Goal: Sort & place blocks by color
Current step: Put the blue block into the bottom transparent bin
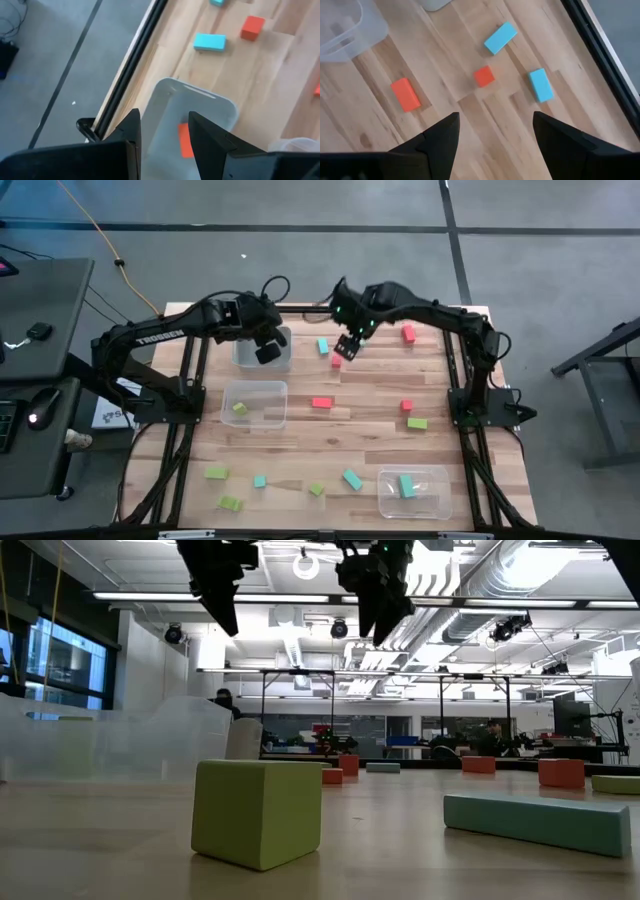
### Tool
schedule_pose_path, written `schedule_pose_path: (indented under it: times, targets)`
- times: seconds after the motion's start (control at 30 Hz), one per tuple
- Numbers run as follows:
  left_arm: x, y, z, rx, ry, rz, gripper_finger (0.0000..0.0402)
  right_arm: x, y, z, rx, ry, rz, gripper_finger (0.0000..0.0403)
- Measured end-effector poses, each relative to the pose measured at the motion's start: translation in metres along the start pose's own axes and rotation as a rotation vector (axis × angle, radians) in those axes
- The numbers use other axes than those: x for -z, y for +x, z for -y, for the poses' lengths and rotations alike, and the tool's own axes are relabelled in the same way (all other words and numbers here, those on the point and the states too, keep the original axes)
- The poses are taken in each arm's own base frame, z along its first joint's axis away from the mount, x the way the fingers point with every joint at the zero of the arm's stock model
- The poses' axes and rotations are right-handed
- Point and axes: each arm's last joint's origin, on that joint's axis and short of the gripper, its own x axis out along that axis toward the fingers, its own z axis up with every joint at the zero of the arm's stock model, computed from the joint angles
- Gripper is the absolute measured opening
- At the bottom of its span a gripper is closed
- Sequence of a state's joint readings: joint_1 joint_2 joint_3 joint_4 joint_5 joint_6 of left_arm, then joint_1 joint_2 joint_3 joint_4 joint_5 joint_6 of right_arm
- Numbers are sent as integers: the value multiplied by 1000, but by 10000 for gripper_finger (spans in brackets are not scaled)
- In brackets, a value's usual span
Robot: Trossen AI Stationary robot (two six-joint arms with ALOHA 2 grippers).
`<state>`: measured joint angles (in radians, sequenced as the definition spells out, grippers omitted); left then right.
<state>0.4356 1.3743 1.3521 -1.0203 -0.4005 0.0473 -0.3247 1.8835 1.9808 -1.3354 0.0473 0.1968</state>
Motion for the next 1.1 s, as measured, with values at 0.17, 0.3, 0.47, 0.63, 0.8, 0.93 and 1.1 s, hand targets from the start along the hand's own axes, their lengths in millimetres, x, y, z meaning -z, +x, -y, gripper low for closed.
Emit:
schedule_pose_path:
  times: [0.17, 0.3, 0.47, 0.63, 0.8, 0.93, 1.1]
  targets:
    - [1, 4, -9, -18, -32, -13, 97, -7, 1, 34, -59, -63, 12, 243]
    - [2, 6, -16, -32, -63, -24, 97, -13, 7, 57, -88, -116, 28, 243]
    - [3, 9, -25, -49, -99, -34, 97, -19, 29, 76, -111, -210, -12, 243]
    - [5, 12, -33, -66, -128, -46, 97, -24, 59, 83, -95, -301, -75, 243]
    - [6, 14, -40, -78, -176, -55, 97, -28, 85, 84, -107, -350, -122, 243]
    - [8, 16, -45, -89, -193, -62, 97, -28, 107, 85, -116, -342, -177, 243]
    - [9, 17, -50, -94, -209, -68, 97, -28, 137, 87, -75, -351, -256, 243]
